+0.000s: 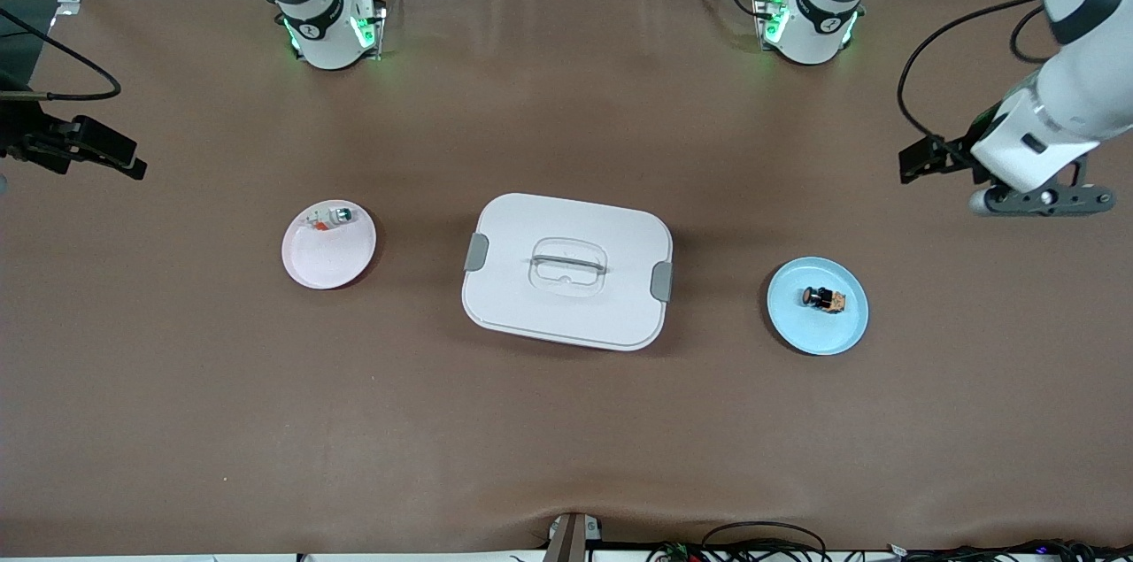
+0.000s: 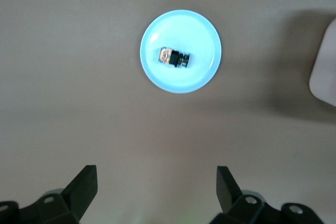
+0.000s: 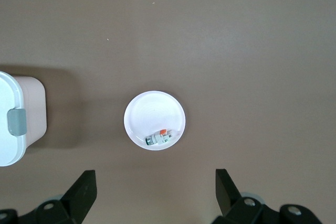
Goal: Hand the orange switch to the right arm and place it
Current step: 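Reach the left gripper down to the orange switch on the blue plate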
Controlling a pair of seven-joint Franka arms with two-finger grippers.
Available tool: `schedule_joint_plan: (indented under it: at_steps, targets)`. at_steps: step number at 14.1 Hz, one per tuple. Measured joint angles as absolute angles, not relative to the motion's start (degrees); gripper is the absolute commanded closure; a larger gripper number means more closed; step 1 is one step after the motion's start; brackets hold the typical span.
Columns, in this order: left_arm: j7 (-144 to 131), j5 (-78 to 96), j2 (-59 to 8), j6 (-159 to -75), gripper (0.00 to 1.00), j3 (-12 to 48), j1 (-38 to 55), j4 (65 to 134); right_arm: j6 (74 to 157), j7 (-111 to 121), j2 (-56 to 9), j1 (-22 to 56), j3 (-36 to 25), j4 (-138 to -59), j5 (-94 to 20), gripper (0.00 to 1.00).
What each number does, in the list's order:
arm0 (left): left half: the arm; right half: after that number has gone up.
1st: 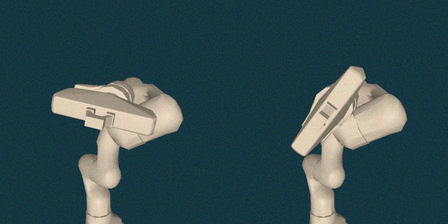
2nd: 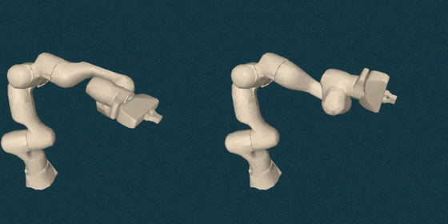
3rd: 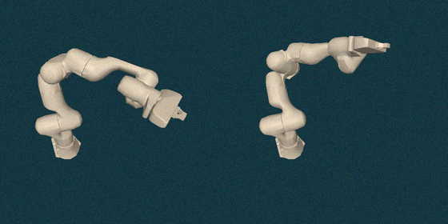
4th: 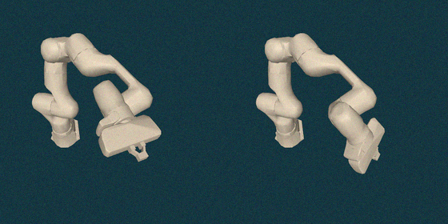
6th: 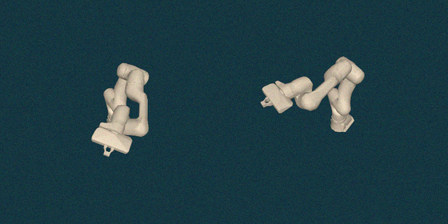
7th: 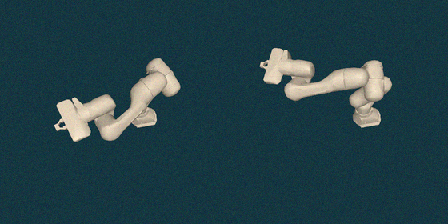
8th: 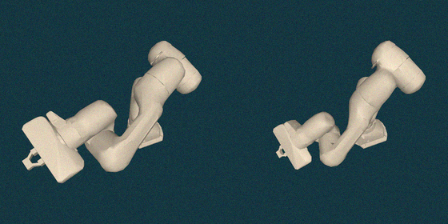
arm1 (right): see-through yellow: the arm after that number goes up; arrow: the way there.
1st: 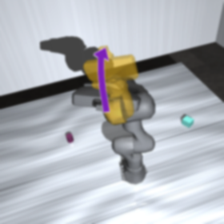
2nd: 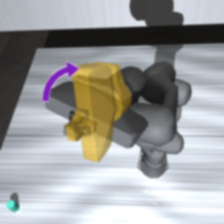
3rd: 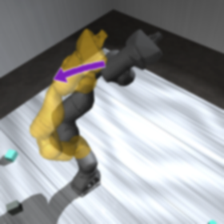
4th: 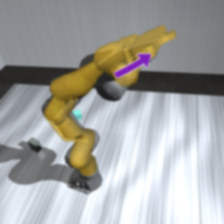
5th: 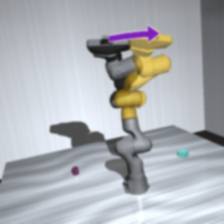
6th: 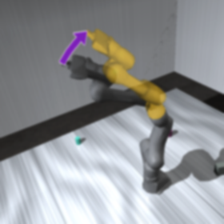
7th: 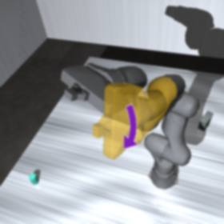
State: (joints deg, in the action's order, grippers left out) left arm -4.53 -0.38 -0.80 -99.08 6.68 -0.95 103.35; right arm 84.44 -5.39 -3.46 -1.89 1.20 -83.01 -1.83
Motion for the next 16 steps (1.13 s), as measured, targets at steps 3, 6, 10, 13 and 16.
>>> schedule_joint_plan:
  at_steps: [3, 6, 10, 13, 16]
  targets:
    - [-4.4, -0.4, -1.5, -110.0, 0.0, 6.8, -0.9, 110.8, 84.5, -5.4, -3.5, -1.9, 1.2, -83.0, -2.0, 0.0]
    - [-3.3, -0.4, -4.5, -117.3, 0.0, 7.0, -0.8, 114.9, 84.7, -5.4, -3.5, -1.9, 1.2, -83.0, -2.2, 0.0]
    - [-2.1, -0.4, -11.1, -124.0, 0.0, 7.0, -0.8, 115.6, 84.7, -5.4, -3.5, -1.9, 1.3, -83.0, -2.2, 0.0]
    - [-1.8, -2.3, -14.8, -132.1, 0.0, 7.1, -0.6, 117.5, 84.7, -5.3, -3.5, -1.9, 1.3, -83.0, -2.2, 0.0]
    - [-1.7, -4.2, -17.2, -136.5, 0.0, 7.2, -0.5, 119.0, 84.7, -5.3, -3.5, -1.9, 1.3, -83.0, -2.2, 0.0]
